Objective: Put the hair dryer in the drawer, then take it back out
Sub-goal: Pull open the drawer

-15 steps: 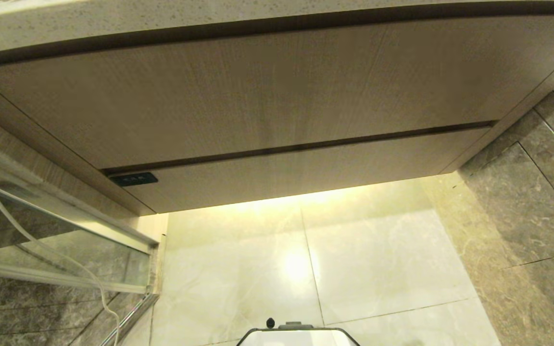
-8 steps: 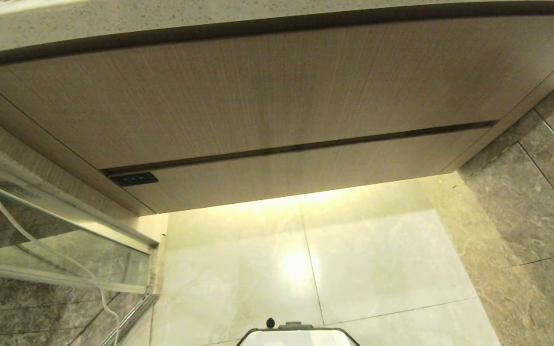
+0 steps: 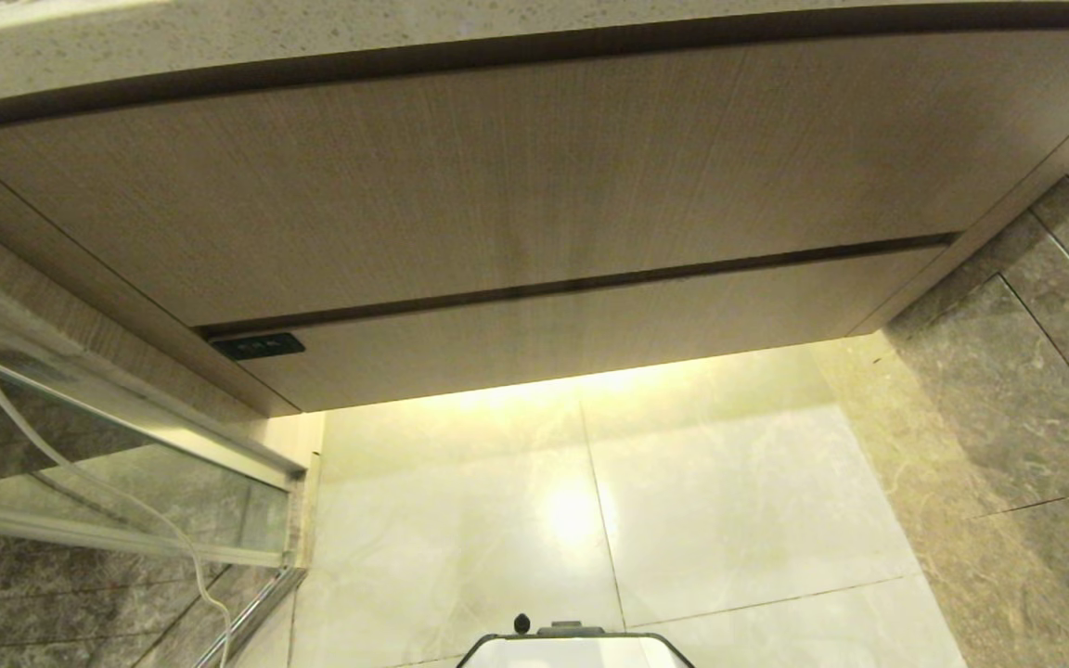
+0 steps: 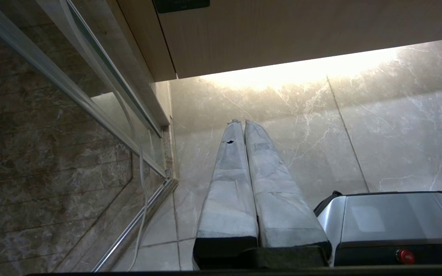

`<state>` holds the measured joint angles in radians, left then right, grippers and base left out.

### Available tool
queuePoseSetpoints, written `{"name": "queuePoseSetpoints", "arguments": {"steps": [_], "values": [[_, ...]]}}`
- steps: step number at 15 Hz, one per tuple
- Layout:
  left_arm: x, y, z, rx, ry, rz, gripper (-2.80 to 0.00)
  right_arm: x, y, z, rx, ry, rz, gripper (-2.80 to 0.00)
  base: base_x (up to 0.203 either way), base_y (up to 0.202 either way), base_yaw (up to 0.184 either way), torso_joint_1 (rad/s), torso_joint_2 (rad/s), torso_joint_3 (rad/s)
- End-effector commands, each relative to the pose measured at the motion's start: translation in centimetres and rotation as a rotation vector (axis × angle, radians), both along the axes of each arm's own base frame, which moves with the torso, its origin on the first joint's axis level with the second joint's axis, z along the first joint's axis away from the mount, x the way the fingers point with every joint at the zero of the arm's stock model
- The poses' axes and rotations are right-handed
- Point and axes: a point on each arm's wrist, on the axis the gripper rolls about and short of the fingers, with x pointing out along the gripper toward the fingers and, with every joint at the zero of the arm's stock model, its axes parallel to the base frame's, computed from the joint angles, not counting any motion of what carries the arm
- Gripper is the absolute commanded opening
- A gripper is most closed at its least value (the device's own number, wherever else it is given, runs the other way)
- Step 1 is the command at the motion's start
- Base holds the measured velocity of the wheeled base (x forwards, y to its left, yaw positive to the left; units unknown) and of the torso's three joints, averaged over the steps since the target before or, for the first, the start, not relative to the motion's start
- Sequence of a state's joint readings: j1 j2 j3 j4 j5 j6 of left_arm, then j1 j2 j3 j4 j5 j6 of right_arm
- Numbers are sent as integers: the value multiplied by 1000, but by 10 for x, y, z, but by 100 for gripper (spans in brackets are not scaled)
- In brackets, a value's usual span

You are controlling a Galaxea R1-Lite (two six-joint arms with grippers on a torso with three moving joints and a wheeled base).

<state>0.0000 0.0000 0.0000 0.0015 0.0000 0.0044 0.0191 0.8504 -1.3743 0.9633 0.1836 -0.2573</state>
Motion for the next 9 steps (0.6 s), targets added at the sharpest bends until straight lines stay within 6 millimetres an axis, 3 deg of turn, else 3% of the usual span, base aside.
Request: {"name": "queuePoseSetpoints", "arguments": {"steps": [1, 9], "values": [[0, 0, 0, 0, 0, 0, -280, 1, 0, -3, -2, 22, 2, -280, 0, 0, 0, 0, 0, 0], [0, 0, 0, 0, 2, 0, -280, 5, 0, -10, 2, 81, -2, -280, 0, 0, 0, 0, 0, 0]]}}
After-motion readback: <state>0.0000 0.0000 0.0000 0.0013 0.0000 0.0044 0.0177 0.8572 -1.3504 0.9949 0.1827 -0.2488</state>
